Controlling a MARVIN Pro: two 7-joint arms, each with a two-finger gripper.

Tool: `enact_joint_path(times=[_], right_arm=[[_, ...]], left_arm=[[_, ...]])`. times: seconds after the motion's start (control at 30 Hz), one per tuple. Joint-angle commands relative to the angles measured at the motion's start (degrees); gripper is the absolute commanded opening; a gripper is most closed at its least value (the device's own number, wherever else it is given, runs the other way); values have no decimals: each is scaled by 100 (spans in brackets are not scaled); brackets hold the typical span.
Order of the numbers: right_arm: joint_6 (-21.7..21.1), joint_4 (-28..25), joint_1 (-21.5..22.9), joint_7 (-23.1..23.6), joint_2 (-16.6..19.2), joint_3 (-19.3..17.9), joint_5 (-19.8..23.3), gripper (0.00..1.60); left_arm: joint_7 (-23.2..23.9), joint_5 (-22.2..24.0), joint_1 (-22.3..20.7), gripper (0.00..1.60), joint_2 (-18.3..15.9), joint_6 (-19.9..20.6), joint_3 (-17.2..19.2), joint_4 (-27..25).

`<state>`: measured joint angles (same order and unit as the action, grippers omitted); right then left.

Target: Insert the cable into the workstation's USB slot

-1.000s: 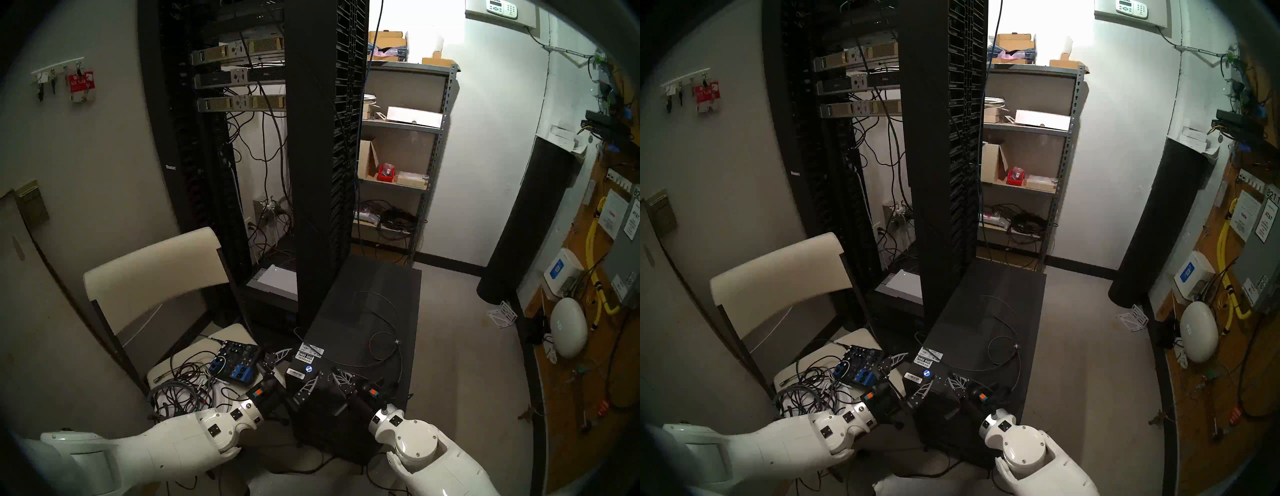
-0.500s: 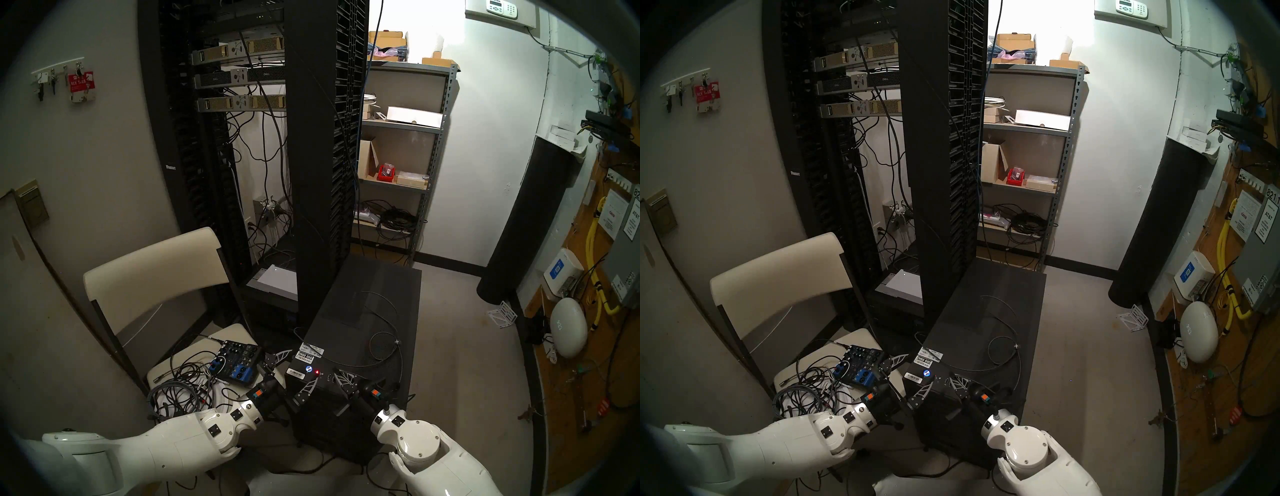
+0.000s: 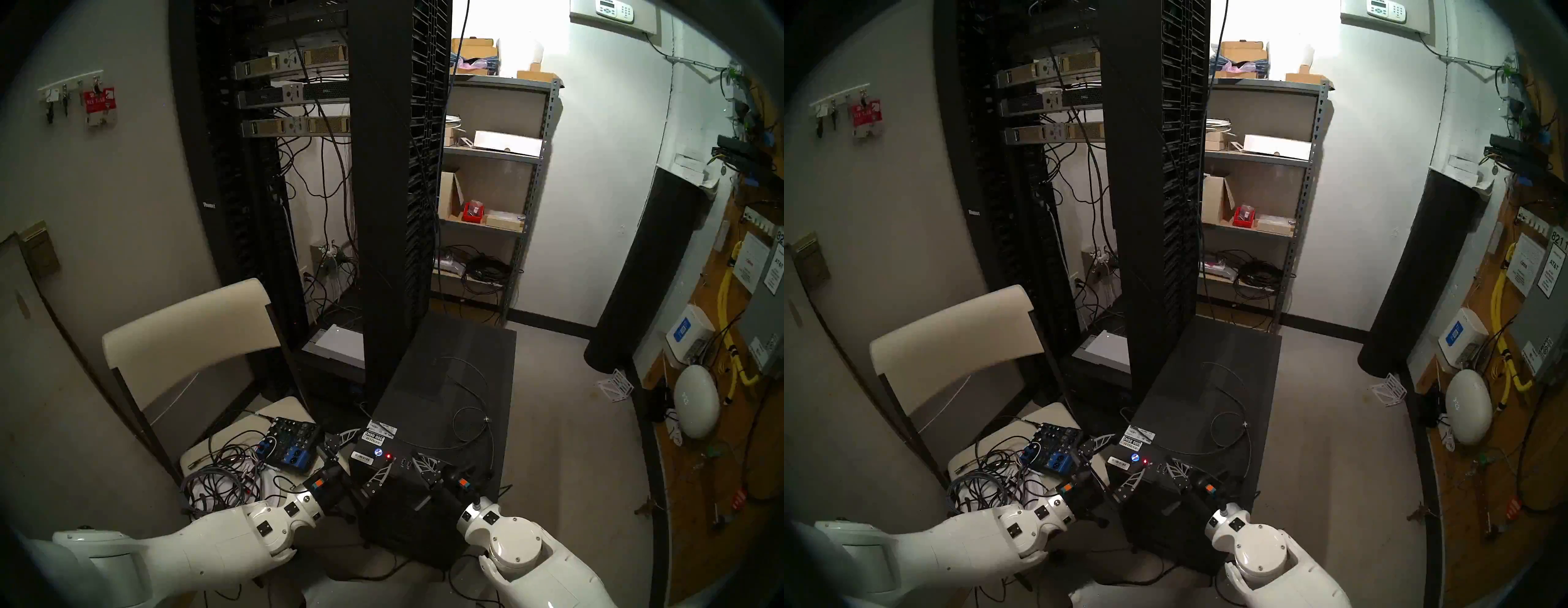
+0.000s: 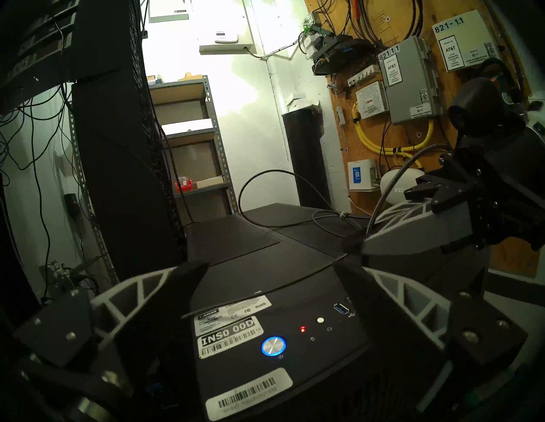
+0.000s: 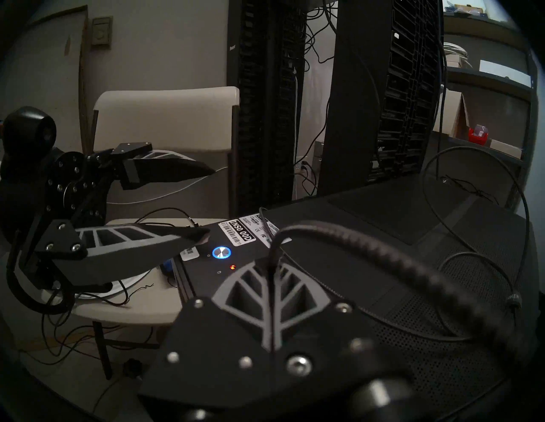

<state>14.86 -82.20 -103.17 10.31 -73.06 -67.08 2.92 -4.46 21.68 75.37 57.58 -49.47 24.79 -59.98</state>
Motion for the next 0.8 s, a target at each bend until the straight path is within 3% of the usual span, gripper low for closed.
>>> enact_joint_path(times=[0.0,0.77], right_arm=[[193,-18,76,-28,-114,41,-5,0],[215,103,139,-178,-100,108,-51,0]], left_arm=[[-53,4,7,160,-66,36,33,-198],[-91,28,-1,160,-73,10,-28,-151]])
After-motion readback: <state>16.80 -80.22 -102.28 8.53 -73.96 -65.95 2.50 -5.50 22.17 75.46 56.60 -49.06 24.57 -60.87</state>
